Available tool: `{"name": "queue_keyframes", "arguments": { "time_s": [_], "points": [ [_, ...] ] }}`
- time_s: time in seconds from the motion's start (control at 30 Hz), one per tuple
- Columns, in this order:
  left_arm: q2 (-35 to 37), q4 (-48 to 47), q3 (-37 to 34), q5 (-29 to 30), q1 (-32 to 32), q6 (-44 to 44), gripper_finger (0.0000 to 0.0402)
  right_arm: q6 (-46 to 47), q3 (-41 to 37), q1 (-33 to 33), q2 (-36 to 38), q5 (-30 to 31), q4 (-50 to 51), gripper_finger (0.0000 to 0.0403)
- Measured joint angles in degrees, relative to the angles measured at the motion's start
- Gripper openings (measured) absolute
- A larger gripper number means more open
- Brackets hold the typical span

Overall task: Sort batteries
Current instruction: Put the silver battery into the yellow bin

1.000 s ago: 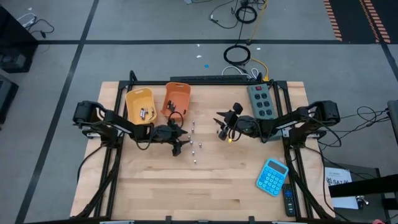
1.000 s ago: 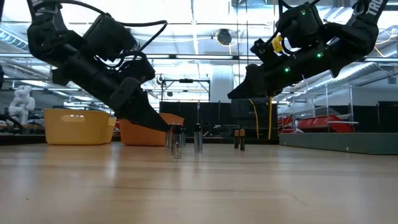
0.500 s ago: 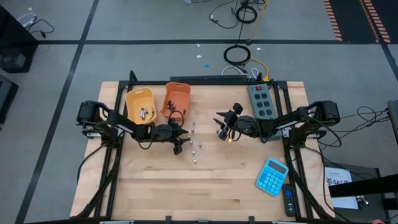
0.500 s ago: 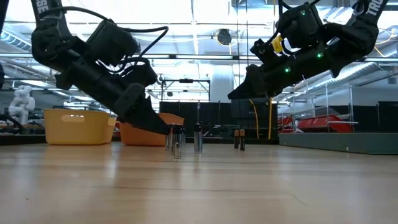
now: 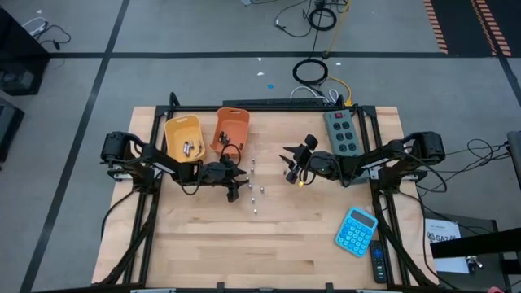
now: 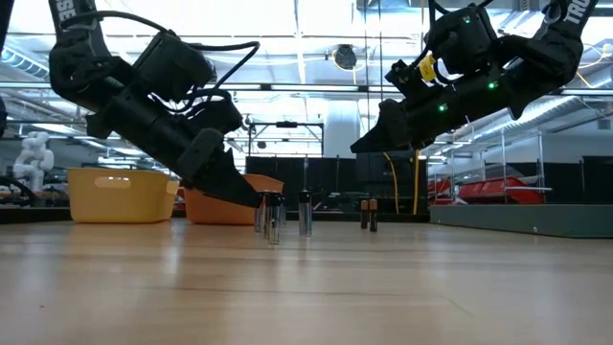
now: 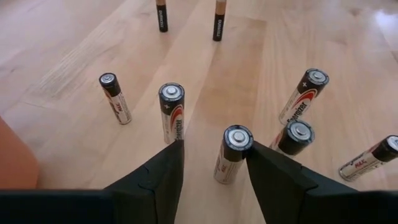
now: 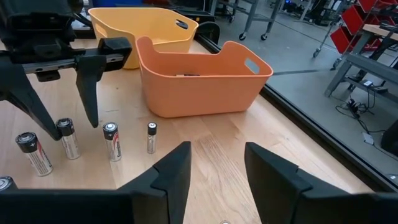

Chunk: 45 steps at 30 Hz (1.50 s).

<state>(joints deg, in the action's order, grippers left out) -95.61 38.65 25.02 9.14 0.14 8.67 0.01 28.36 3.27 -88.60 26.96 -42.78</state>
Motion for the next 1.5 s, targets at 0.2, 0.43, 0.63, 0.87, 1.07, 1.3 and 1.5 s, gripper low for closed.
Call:
{"name": "queue_keyframes", "arguments": {
  "time_s": [0.2, 0.43, 0.63, 0.87, 1.07, 1.3, 1.5],
  "points": [
    [0.0, 0.2, 0.0, -0.42, 0.0, 0.02, 0.0182, 0.0, 0.04, 0.0, 0.0, 0.0, -0.02, 0.0141],
    [0.0, 1.38, 0.0, -1.44, 0.0, 0.0, 0.0182, 0.0, 0.04, 0.0, 0.0, 0.0, 0.0, 0.0141],
    [0.0, 1.36, 0.0, -1.44, 0.0, -0.02, 0.0155, 0.0, 0.04, 0.0, 0.0, 0.0, 0.24, 0.0141],
    [0.0, 1.35, 0.0, -1.44, 0.0, -0.04, 0.0104, 0.12, 0.04, 0.0, 0.0, 0.02, 0.57, 0.0141],
    [0.02, 1.22, 0.0, -1.44, 0.0, -0.04, 0.006, 0.52, 0.04, 0.0, 0.0, 0.01, 0.99, 0.0141],
    [0.15, 0.67, 0.0, -1.42, 0.02, 1.04, 0.0047, 0.52, 0.04, 0.0, 0.0, 0.0, 1.02, 0.0141],
    [5.3, -8.38, 0.04, -0.36, 0.02, 2.92, 0.0047, 0.56, 0.04, 0.0, 0.0, 0.02, 1.09, 0.0141]
  ]
}}
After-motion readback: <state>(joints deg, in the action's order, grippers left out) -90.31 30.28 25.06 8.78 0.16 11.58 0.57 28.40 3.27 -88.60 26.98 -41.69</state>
